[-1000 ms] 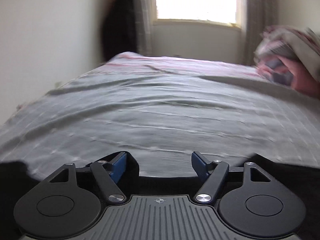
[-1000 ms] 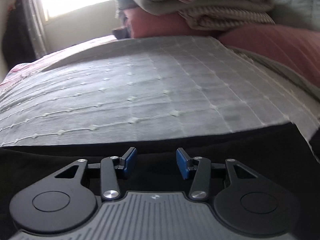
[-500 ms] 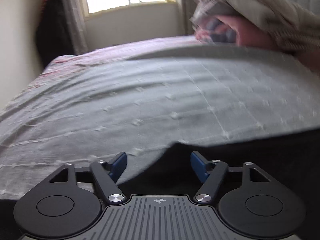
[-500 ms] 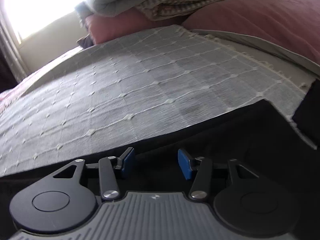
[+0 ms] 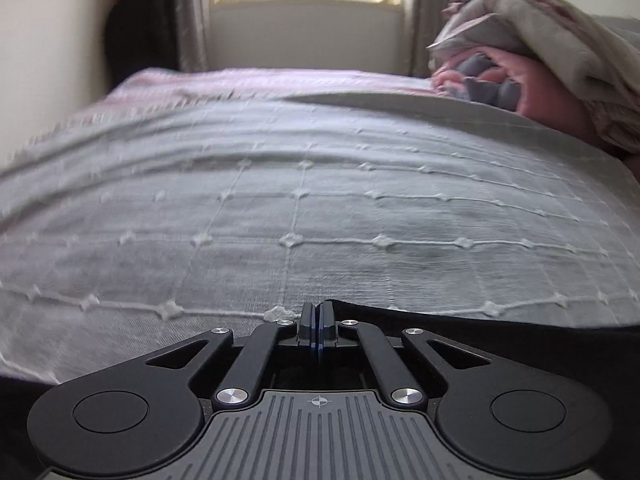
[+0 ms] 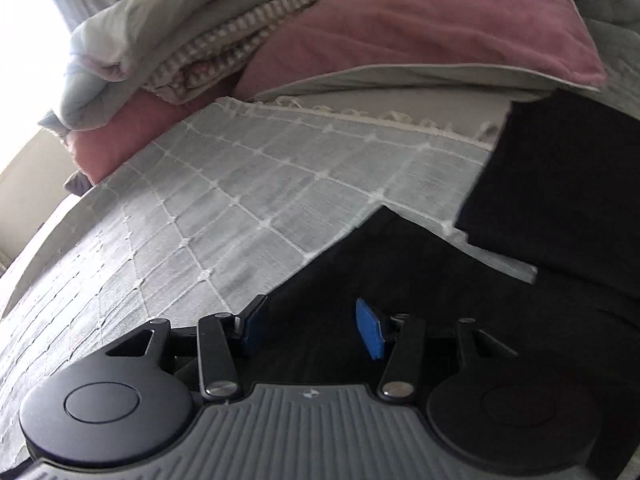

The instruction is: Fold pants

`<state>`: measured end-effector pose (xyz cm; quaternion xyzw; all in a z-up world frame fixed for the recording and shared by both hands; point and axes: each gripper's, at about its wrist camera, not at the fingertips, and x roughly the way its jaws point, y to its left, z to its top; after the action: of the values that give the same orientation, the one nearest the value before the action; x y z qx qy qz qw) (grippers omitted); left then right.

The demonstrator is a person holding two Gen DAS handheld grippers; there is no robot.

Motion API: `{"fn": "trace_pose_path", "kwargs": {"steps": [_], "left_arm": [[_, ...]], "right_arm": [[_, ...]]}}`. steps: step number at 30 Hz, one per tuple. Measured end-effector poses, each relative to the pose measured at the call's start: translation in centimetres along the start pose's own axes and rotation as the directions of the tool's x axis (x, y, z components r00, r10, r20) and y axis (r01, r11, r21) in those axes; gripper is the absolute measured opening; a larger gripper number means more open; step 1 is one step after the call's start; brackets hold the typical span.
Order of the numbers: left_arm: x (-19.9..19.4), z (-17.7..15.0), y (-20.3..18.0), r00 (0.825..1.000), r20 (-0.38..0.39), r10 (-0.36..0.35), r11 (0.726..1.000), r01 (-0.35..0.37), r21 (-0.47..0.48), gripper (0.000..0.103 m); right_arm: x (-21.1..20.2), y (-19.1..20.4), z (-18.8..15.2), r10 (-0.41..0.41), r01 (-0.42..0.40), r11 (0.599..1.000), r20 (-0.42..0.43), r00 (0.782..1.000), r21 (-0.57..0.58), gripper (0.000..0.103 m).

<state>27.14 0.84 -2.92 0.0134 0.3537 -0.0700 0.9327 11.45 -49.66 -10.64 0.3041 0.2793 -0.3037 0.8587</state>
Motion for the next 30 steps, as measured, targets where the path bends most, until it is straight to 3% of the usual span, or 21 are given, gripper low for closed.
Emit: {"fn": "trace_pose_path", "kwargs": {"steps": [2, 5, 10, 12, 16, 19, 22, 25, 26, 27, 30], "left_arm": [[0.0, -0.2, -0.5, 1.000, -0.001, 0.007, 1.000, -0.007, 0.024, 0.000], [-1.5, -0.4, -0.2, 1.000, 0.012, -0.010, 0.999, 0.010, 0.047, 0.010], [-6.7, -0.8, 4.2, 0.998, 0.058, -0.027, 0.997, 0.031, -0.069, 0.015], [-9.0, -1.8, 6.2, 0.998, 0.056, 0.024, 0.996, -0.019, -0.083, 0.030], [-12.6, -3.9, 11.9, 0.989, 0.017, 0.147, 0.970, -0.141, -0.201, 0.032], [-13.3, -5.9, 16.2, 0.986, -0.029, 0.161, 0.934, -0.162, -0.319, 0.032], [-12.2, -7.8, 18.4, 0.966, -0.066, 0.251, 0.913, -0.259, -0.314, 0.032], [-12.3, -8.1, 19.4, 0.964, -0.048, 0.262, 0.915, -0.264, -0.304, 0.031], [-12.5, -8.0, 19.6, 0.962, -0.047, 0.269, 0.908, -0.270, -0.321, 0.030], [-12.5, -7.9, 19.6, 0.960, -0.048, 0.274, 0.903, -0.274, -0.330, 0.025], [-12.5, -8.0, 19.6, 0.962, -0.044, 0.269, 0.908, -0.269, -0.323, 0.026]], "right_arm": [[1.3, 0.3, -0.5, -0.015, 0.016, 0.996, 0.010, 1.000, -0.084, 0.081], [1.9, 1.3, -1.0, -0.053, 0.064, 0.969, 0.051, 0.997, -0.238, 0.080], [0.3, -0.1, 1.0, -0.061, 0.071, 0.984, 0.067, 0.996, -0.166, 0.080], [-0.7, -0.9, 1.7, -0.076, 0.090, 0.986, 0.101, 0.992, -0.143, 0.081], [-1.8, -3.6, 2.9, -0.156, 0.169, 0.983, 0.151, 0.976, -0.076, 0.081], [-1.3, -4.4, 2.4, -0.089, 0.098, 0.992, 0.113, 0.990, -0.077, 0.081], [1.1, -2.6, 0.6, -0.049, 0.057, 0.975, 0.042, 0.998, -0.217, 0.079], [2.3, -0.5, -0.7, -0.140, 0.164, 0.924, 0.094, 0.986, -0.347, 0.060], [2.3, -0.4, -0.4, -0.149, 0.173, 0.925, 0.095, 0.984, -0.340, 0.039], [2.4, -0.7, 0.0, -0.160, 0.182, 0.928, 0.093, 0.983, -0.326, 0.038], [2.8, -1.2, 0.4, -0.171, 0.194, 0.928, 0.098, 0.980, -0.317, 0.035]]}}
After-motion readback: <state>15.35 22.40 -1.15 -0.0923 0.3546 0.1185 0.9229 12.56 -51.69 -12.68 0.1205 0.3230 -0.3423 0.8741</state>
